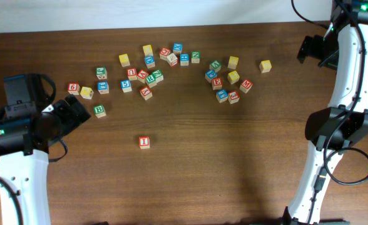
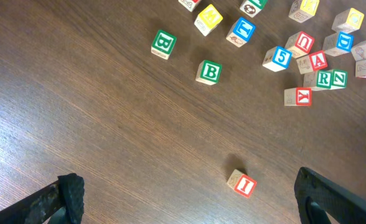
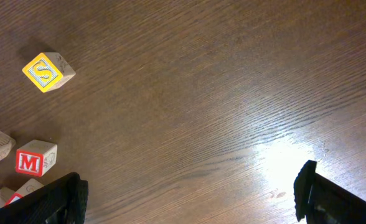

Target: Spell out ICRA

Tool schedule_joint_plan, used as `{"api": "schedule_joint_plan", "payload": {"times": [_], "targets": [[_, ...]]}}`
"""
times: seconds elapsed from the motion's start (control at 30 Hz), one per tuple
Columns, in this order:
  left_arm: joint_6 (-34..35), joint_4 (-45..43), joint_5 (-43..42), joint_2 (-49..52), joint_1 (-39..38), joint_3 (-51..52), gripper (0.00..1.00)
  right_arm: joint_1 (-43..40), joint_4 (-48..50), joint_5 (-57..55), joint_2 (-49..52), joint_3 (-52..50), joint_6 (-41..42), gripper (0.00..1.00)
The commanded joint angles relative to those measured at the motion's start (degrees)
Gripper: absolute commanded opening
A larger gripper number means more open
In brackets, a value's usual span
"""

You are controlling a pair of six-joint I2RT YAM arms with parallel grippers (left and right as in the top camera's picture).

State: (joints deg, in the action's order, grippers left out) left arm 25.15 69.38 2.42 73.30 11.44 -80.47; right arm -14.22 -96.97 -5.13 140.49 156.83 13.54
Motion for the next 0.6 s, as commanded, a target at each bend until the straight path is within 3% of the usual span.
{"api": "schedule_joint_plan", "payload": {"times": [0.0,0.43,0.57], "targets": [[0.52,-0.09,0.57,0.0,0.35,0.13,0.99,0.33,-0.13,0.13,-0.59,-0.31,0.48,0.98],[0.52,-0.09,0.57,0.0,0.35,0.13,0.99,0.33,-0.13,0.13,-0.59,-0.31,0.48,0.98],[0.31,-4.79,4.52,-0.2,0.35,-0.22,0.99,0.31,-0.13,0.13,-0.59,-0.31,0.48,0.98]]}}
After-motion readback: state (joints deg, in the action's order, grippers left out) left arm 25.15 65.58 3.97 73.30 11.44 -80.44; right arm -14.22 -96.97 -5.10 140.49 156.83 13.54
